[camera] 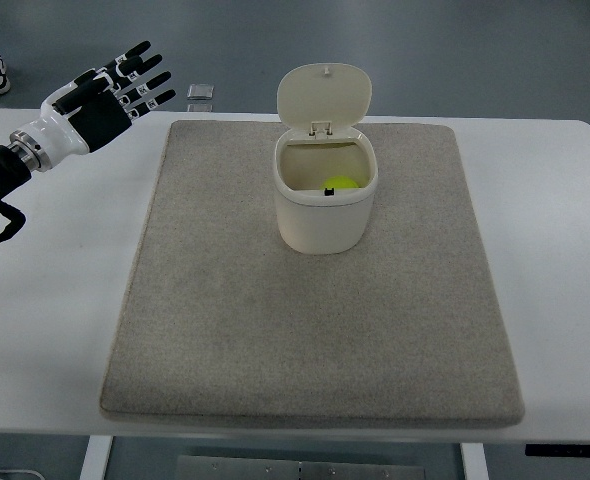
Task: Put tennis ball into box with left hand
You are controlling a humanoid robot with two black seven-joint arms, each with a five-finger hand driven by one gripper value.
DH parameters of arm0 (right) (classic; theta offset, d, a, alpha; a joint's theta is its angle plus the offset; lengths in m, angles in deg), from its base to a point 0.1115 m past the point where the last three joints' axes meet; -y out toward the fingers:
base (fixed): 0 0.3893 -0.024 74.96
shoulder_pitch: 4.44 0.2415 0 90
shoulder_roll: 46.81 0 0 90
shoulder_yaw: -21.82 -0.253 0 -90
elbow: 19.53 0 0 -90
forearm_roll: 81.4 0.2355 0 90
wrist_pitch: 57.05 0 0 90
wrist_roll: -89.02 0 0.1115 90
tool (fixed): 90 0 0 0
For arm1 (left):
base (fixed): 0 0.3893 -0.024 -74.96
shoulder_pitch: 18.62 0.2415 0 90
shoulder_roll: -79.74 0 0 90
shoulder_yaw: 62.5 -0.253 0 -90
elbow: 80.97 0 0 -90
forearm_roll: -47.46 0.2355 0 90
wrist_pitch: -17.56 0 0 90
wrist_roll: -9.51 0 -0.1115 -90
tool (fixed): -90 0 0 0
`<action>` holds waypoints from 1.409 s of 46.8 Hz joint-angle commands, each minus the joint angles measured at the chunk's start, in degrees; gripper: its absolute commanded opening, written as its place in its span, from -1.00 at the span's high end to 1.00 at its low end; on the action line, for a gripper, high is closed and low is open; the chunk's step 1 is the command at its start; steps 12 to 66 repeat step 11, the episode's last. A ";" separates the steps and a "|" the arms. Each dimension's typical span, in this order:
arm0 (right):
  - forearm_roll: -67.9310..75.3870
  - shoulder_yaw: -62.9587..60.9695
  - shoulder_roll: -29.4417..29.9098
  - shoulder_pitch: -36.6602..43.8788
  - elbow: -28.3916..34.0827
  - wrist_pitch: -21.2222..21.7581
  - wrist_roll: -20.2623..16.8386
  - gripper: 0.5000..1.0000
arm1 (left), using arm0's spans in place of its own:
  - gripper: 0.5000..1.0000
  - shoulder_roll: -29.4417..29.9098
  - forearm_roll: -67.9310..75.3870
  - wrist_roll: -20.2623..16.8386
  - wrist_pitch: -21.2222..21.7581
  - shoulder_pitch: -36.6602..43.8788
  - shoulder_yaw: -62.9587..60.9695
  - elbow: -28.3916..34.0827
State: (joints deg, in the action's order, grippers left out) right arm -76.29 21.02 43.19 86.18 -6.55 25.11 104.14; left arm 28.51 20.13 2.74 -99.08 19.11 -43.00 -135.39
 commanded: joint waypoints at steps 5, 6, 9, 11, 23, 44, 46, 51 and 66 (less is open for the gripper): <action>-0.19 0.10 0.00 -0.09 -0.06 -0.42 0.18 -0.75 | -0.97 -0.19 0.09 0.01 -0.35 -0.03 0.18 0.37; -0.19 0.10 0.00 -0.09 -0.06 -0.42 0.26 -0.75 | -0.97 -0.19 0.09 0.01 -0.52 0.06 0.36 0.37; -0.10 0.10 0.00 0.00 -0.06 -0.60 0.35 -0.75 | -0.97 -0.19 0.17 0.01 -0.96 0.06 0.45 0.46; -0.19 0.19 0.00 0.00 -0.06 -0.77 0.53 -0.75 | -0.97 -0.19 0.17 0.01 -0.96 -0.03 0.53 0.46; -0.19 0.19 0.00 0.00 -0.06 -0.77 0.53 -0.75 | -0.97 -0.19 0.17 0.01 -0.96 -0.03 0.53 0.46; -0.19 0.19 0.00 0.00 -0.06 -0.77 0.53 -0.75 | -0.97 -0.19 0.17 0.01 -0.96 -0.03 0.53 0.46; -0.19 0.19 0.00 0.00 -0.06 -0.77 0.53 -0.75 | -0.97 -0.19 0.17 0.01 -0.96 -0.03 0.53 0.46; -0.19 0.19 0.00 0.00 -0.06 -0.77 0.53 -0.75 | -0.97 -0.19 0.17 0.01 -0.96 -0.03 0.53 0.46; -0.19 0.19 0.00 0.00 -0.06 -0.77 0.53 -0.75 | -0.97 -0.19 0.17 0.01 -0.96 -0.03 0.53 0.46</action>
